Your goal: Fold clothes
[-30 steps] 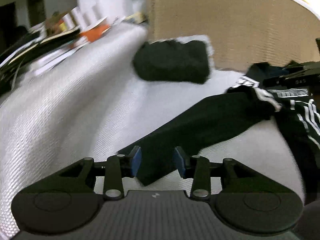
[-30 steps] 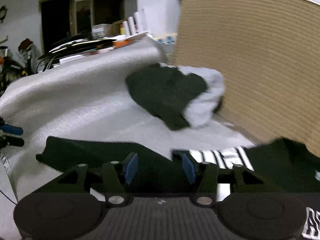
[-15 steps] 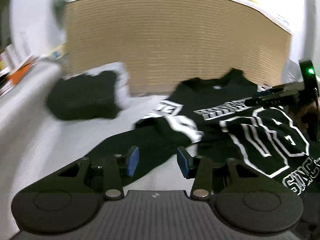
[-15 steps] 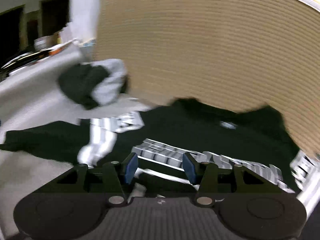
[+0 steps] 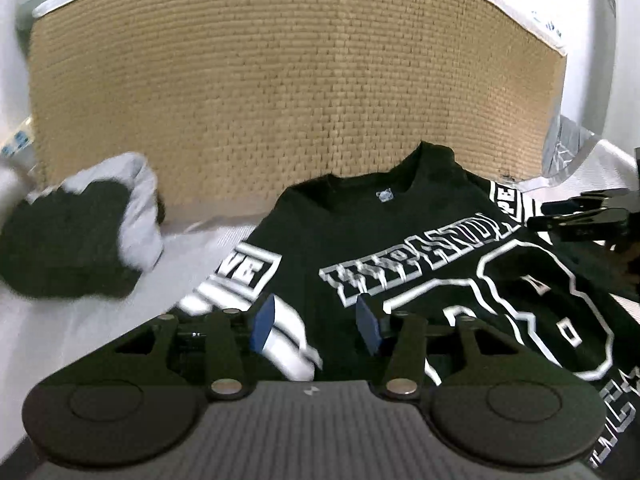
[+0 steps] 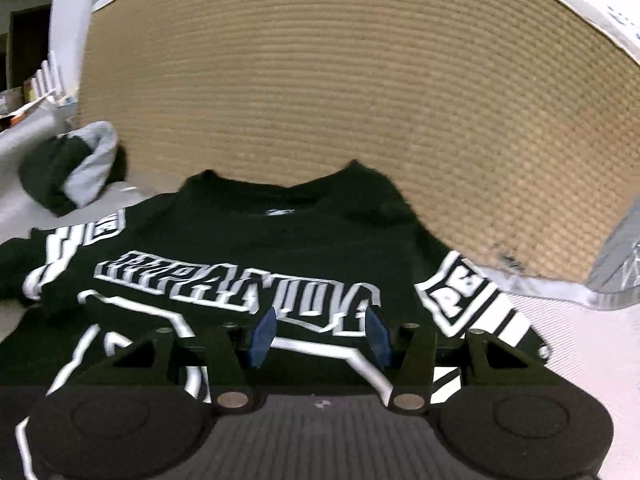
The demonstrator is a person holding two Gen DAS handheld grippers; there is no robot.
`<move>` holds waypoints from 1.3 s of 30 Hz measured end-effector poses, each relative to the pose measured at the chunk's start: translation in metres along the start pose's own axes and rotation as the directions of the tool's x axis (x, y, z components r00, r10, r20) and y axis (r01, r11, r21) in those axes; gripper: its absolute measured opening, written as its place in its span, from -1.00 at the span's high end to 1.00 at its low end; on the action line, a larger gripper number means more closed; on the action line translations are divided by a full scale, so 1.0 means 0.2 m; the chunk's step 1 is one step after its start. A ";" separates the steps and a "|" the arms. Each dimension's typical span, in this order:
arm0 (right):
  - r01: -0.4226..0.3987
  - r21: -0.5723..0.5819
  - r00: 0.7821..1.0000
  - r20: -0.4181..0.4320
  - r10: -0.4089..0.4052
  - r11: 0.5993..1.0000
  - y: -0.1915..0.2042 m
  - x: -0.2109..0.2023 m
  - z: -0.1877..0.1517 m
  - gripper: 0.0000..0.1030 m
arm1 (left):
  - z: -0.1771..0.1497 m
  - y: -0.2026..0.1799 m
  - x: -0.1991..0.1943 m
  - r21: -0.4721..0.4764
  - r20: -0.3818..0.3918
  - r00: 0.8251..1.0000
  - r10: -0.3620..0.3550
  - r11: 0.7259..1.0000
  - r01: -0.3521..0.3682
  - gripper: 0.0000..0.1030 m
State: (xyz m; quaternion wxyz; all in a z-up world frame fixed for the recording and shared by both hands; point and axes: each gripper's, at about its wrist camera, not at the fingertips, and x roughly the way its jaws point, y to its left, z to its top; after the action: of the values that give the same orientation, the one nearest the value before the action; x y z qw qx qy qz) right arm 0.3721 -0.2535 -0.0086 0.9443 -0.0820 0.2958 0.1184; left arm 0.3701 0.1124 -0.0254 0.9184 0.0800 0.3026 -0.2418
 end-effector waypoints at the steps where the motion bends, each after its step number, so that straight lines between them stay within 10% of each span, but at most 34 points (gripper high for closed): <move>1: 0.010 -0.003 1.000 0.000 -0.010 1.000 -0.02 0.02 0.01 -0.04 | 0.03 -0.01 0.05 0.012 0.004 1.000 0.002 1.000 -0.002 -0.01; 21: 0.082 0.009 0.997 -0.001 -0.082 0.997 -0.18 0.56 0.27 -0.11 | 0.28 0.00 0.94 0.008 -0.015 1.000 0.018 1.000 -0.018 -0.24; 39: 0.079 -0.005 0.993 -0.085 -0.079 0.997 -0.26 0.93 0.32 -0.20 | 0.34 0.12 1.28 -0.040 -0.102 0.995 -0.014 0.999 0.010 -0.48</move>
State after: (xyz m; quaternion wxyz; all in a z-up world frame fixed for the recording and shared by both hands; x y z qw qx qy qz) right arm 0.5692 -0.2563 -0.0607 0.9347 -0.0994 0.3323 0.0777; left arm 0.5969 0.0122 -0.1232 0.9017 0.0725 0.3545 -0.2368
